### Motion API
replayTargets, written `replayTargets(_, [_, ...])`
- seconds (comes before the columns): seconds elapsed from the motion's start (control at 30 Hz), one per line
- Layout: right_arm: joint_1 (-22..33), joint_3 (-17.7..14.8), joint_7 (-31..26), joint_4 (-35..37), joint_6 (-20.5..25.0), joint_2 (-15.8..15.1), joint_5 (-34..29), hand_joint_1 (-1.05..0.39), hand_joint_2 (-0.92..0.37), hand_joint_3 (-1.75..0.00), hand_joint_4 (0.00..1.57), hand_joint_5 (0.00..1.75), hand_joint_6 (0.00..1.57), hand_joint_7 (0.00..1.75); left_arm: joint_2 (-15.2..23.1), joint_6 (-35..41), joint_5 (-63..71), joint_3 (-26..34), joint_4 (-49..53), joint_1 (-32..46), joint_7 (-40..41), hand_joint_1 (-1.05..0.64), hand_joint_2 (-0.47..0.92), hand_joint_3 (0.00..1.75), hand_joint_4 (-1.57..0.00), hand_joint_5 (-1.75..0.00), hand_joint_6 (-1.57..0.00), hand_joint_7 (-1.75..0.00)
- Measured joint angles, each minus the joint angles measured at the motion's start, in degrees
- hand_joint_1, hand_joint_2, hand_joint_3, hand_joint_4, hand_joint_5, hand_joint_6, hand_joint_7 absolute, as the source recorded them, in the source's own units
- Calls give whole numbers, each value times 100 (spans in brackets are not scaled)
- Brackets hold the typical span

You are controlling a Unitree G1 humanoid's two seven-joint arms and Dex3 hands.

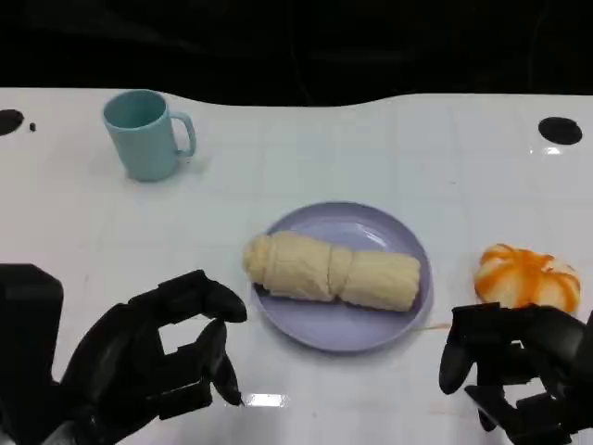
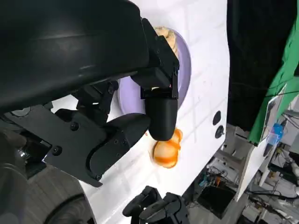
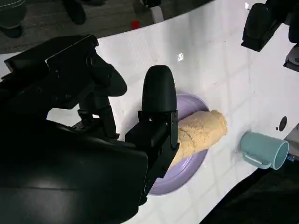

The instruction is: Grasp the towel on the left side of the plate with the left hand and place it into the plate.

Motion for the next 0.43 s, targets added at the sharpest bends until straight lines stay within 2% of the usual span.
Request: replayTargets(0.43, [0,-2,-1,-7,14,-2,5,6,-59,-107,69,169,68,143,87,-27,95,-22,-17,-1,129,-11,54,125,-81,-175,-64,-174])
